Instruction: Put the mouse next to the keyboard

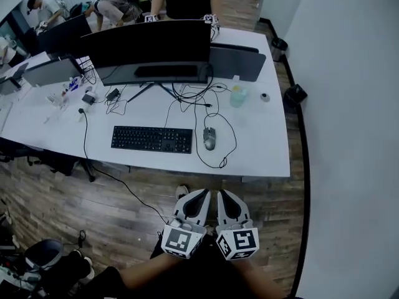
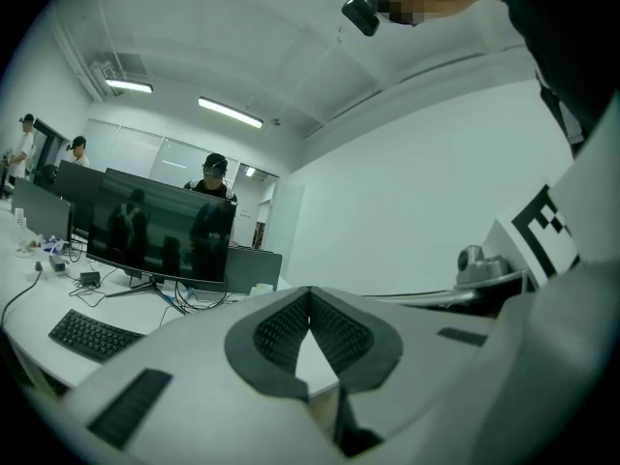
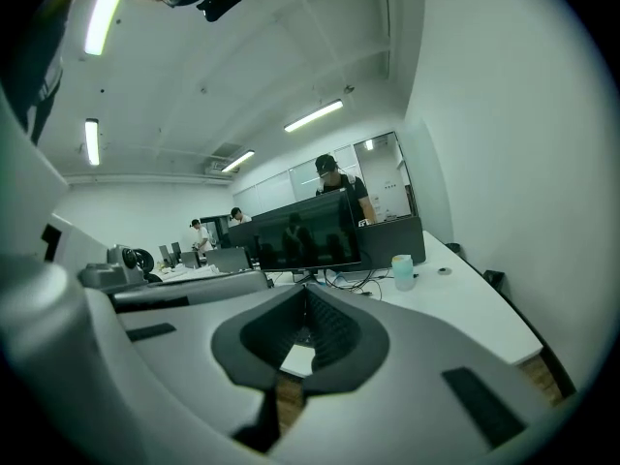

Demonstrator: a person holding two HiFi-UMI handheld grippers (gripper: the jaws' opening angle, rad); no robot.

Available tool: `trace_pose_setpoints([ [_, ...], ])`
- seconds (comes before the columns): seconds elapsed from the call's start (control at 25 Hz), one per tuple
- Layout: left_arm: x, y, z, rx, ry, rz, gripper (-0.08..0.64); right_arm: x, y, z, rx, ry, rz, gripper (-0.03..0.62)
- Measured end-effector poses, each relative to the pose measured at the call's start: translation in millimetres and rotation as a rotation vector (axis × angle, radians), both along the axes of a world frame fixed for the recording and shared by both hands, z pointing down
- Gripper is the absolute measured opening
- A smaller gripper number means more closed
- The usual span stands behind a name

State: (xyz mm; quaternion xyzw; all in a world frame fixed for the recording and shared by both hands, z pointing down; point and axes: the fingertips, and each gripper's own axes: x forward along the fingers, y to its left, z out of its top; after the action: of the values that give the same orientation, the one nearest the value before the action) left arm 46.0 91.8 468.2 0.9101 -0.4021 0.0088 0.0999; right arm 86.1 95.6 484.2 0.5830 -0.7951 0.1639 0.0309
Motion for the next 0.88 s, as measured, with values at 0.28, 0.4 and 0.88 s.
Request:
trace_pose_setpoints([
  [0.28, -4.5, 60.9, -11.3, -0.001, -0.021, -0.047, 0.003, -1.7, 60.0, -15.6, 0.002, 0.004, -0.018, 0.020],
  [0.4, -0.2, 69.4, -17.3, -0.002, -0.030, -0.019, 0.003, -5.8, 66.9, -31.2, 0.040, 0.001, -0.015, 0.020],
  [0.88, -31.5, 55.2, -48.0, 0.068, -0.046, -0.013, 0.003, -23.6, 64.6, -58.1, 0.072, 0.096, 0.049, 0.018],
])
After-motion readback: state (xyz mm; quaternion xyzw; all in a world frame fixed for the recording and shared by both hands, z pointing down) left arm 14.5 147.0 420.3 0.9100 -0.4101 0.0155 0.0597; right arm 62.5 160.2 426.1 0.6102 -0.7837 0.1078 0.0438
